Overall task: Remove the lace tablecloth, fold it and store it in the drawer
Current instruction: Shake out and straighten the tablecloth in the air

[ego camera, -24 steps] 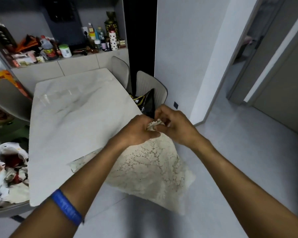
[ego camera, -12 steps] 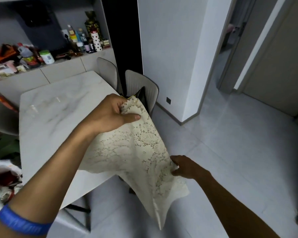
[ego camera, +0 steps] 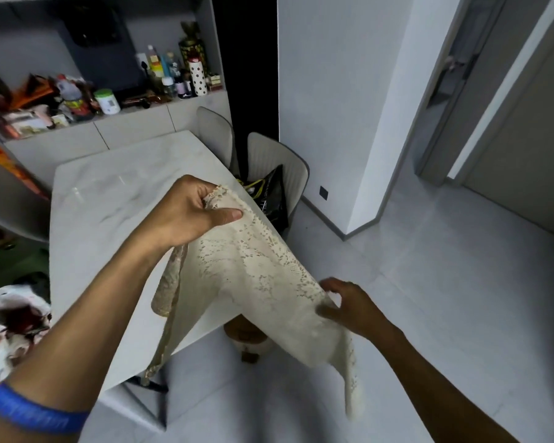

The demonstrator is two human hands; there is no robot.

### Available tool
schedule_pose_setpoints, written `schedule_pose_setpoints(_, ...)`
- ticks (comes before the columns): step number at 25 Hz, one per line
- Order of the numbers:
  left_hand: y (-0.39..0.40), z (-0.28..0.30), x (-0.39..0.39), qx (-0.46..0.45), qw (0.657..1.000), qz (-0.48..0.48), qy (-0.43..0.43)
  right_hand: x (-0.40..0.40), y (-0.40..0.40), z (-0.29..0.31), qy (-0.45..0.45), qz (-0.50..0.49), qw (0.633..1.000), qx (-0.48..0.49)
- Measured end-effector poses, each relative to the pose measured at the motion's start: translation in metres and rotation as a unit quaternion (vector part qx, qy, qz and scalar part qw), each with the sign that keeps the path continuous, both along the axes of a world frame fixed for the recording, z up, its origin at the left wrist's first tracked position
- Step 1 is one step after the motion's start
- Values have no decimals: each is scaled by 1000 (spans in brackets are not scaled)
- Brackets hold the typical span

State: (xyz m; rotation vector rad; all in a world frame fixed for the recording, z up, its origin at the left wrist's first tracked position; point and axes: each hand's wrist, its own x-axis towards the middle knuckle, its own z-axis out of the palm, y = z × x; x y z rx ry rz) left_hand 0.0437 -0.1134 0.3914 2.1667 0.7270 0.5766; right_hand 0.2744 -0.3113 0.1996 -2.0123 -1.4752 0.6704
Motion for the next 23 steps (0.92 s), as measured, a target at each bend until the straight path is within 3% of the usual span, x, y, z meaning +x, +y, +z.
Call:
schedule_pose_setpoints(3, -7, -1, 23, 48, 998, -23, 16, -36, 45, 74, 145, 38, 978, 145)
schedule_pose_setpoints(5, -12, -1, 32, 64, 997, -45, 3, -49, 67, 103, 166, 15, 967, 195)
schedule_pose_setpoints(8, -12, -22, 14, -62, 998, -30, 1, -45, 73, 108, 208, -40, 954, 210)
schedule_pose_setpoints(12, -30, -87, -26, -118, 988, 29, 90, -44, 67, 100, 161, -14, 964, 211)
schedule_pose_setpoints(16, -37, -124, -43, -7, 978, 139, 156, -44, 62, 101, 119, -1, 969, 216)
schedule_pose_setpoints(23, -77, -170, -34, -125, 983, 132, 3, -20, 26, 129, 314, -38, 930, 187)
